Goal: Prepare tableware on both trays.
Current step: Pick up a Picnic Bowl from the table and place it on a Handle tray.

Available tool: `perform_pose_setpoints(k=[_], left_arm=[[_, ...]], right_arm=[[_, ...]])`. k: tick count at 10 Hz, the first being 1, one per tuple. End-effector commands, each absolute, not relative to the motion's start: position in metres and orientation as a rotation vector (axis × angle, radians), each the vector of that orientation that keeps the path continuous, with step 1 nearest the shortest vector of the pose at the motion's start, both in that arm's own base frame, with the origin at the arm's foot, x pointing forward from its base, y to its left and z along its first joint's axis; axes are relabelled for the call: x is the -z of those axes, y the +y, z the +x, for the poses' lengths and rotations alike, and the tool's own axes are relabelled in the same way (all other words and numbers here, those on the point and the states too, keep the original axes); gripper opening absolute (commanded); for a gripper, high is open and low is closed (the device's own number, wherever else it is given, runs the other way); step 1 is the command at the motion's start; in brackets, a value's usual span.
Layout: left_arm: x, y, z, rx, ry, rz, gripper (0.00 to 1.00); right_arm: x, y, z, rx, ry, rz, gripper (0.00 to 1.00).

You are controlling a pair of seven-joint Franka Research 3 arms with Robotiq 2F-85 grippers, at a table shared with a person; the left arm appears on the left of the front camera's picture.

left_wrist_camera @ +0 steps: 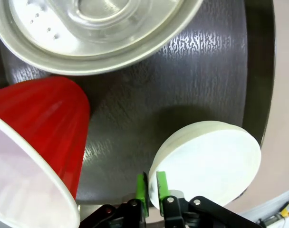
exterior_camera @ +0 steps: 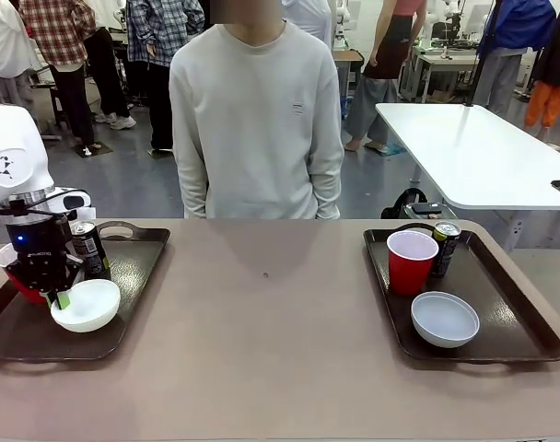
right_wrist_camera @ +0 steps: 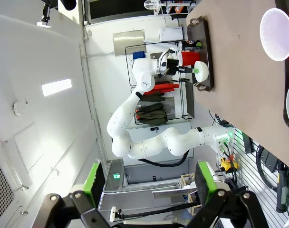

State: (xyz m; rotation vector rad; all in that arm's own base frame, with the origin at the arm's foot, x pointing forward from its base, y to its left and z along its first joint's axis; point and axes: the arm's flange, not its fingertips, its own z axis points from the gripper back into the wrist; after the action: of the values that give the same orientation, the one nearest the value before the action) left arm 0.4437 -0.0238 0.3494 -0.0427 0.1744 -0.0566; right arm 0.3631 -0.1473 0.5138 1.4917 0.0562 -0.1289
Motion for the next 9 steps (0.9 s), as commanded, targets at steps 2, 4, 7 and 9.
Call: perform_pose_setpoints(k=[2,4,7,9], left_arm=[[-0.365,-0.022,0.439,0.085,0.166,-0.035,1.00],[-0.398,-0.023,0.417,0.120,0.099,-0.062,0.45],[-0.447,-0.038,0.367,0.270,0.046,-0.093,0.74],[-0.464,-0.044,0.342,0.329,0.071,-0.065,0.94]], right_arm=[[-0.518,-0.148,0.363,0.138,0.072,1.501,1.00],[-0.518,-0.148,0.363,0.138,0.072,1.501,1.00],[-0.518,-0.148,0.363,0.138,0.072,1.501,1.00],[-0.518,-0.148,0.363,0.138,0.072,1.501,1.00]])
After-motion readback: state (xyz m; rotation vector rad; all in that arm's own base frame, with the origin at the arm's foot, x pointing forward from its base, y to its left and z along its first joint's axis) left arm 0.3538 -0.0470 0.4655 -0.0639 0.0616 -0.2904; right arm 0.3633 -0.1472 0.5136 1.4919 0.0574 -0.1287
